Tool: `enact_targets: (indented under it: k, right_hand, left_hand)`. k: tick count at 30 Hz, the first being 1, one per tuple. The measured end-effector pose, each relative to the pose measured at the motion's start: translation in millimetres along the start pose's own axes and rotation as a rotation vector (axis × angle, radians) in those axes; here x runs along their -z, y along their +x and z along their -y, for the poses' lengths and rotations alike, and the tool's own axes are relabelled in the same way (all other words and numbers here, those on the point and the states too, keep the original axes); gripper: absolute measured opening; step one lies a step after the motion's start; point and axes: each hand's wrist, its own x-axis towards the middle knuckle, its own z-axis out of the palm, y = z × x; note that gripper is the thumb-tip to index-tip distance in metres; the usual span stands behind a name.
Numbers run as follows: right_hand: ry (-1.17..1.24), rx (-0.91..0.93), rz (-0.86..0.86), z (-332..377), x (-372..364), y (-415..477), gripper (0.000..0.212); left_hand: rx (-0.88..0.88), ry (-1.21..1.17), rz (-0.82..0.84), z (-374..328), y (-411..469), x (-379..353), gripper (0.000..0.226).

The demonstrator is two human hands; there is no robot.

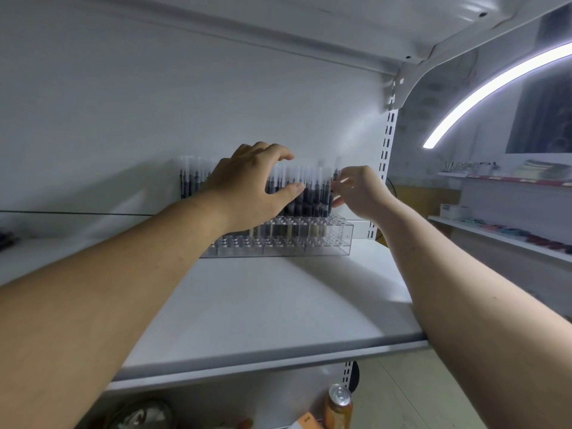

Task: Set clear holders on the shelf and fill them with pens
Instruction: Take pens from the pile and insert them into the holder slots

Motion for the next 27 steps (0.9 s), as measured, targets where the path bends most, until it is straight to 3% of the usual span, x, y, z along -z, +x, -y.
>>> enact_targets:
  k: [5,13,18,22,27]
  right_hand:
    - [-0.03,-0.059,0.13,-2.0,-3.7,3.4,0.017]
    - [-0.117,-0.057,0.075,-4.2,-8.5,8.6,0.023]
    - [-0.233,-0.097,0.143,-3.9,-10.3,7.0,0.027]
    - [-0.248,-0.133,0.124,-9.9,-6.9,5.6,0.035]
    - [-0.17,-0.127,-0.018,0.1,10.1,-2.7,0.024]
  left_hand:
    - [0.003,0.006,0.008,0.6,0.1,0.0,0.055]
    - [0.004,0.017,0.012,1.7,0.1,-0.4,0.052]
    - [-0.011,0.013,0.005,2.5,0.9,-0.9,0.05]
    - [-0.023,0.011,-0.006,3.1,1.3,-1.7,0.049]
    - [-0.06,0.031,-0.039,3.7,1.7,1.0,0.047]
